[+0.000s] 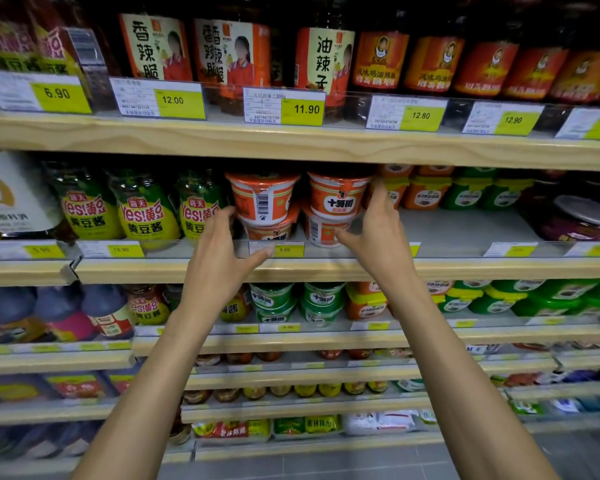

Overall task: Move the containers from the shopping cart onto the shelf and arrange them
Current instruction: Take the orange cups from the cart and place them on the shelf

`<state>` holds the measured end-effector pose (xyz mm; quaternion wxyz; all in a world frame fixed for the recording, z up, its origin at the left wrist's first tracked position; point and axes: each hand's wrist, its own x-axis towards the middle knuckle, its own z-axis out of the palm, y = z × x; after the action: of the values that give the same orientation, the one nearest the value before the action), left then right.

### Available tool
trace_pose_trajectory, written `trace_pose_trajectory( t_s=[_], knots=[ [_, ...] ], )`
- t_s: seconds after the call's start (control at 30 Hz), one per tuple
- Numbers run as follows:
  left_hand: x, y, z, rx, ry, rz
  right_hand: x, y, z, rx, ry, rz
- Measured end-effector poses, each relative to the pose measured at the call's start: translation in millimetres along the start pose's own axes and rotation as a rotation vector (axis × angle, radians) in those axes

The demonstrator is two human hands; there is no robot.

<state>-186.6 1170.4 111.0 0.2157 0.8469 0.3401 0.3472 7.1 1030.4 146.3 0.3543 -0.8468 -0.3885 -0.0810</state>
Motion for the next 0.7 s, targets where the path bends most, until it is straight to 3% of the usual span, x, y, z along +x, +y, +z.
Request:
trace_pose_trajectory(
  t_s=[0.23, 0.43, 0.7],
  knots=[
    [-20.6, 6.1, -5.1, 0.301, -0.153, 0.064, -36.0, 11.1, -22.2, -0.553, -0.222, -0.054],
    [-38.1, 52.6, 25.1, 0.242, -0.367, 0.207, -66.5, 55.4, -45.4, -0.603, -0.278, -0.024],
    [-60.7, 154.8, 128.0, 0.307, -0.561, 0.412, -124.6, 180.0, -117.9, -0.584, -0.332, 0.208]
  ],
)
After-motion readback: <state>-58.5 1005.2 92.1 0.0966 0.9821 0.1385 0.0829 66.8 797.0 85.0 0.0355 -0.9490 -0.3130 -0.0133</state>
